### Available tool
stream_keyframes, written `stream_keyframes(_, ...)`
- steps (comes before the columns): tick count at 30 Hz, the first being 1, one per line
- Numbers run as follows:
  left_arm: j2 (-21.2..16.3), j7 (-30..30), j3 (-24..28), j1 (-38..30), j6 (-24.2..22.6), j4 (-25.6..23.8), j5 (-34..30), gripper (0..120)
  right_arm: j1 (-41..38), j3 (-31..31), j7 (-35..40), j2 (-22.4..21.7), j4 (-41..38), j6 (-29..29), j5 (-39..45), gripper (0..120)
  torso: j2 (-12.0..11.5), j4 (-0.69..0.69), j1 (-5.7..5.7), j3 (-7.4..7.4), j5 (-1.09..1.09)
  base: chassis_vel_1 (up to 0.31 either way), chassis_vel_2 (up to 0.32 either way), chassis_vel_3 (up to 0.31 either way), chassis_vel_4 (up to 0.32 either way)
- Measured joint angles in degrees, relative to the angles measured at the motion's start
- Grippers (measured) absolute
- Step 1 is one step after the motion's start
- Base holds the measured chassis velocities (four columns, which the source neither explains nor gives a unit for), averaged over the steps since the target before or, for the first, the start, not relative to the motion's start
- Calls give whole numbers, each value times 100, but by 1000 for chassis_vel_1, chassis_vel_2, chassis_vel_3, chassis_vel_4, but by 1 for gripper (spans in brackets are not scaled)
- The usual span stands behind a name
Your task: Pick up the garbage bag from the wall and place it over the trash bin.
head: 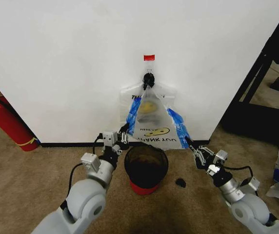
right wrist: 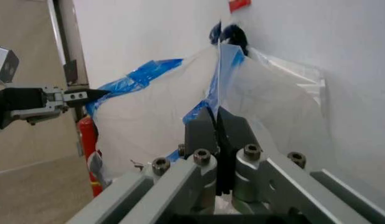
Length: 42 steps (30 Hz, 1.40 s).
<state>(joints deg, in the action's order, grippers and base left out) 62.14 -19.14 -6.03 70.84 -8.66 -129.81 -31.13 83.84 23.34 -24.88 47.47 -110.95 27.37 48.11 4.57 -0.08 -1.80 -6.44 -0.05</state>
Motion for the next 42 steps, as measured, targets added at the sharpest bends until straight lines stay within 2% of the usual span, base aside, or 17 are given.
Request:
stream_keyframes(4,40,45,-102,296,16,-166,179,0,208,128,-43,-63,-88,17,-87,0,0,0,0,0,0,0,0,0,0)
stream_keyframes(12,325,113,-54,445,146,-21,507,0,365,155,-93,-89,15,233,-333,0,-1,-1,-1,-1,1,0,0,0,0)
stream_keyframes(21,172,173,-306,397,205,-388,545,0,103,299,-129,-240,-130,259,-391,0,-1,-1,-1,-1,0,0,0,0,0)
stream_keyframes(28,203,213,-594,352,219,-649,473,0,-215,464,-115,-372,-326,207,-296,0,-1,-1,-1,-1,0,0,0,0,0)
stream_keyframes(35,401,215,-836,528,161,-1046,321,0,-282,703,40,-528,-677,49,47,0,-1,0,0,-1,0,0,0,0,0)
stream_keyframes(42,829,310,-618,794,434,-773,360,0,-200,747,46,-550,-713,32,15,0,-1,-1,0,0,-1,0,0,0,0)
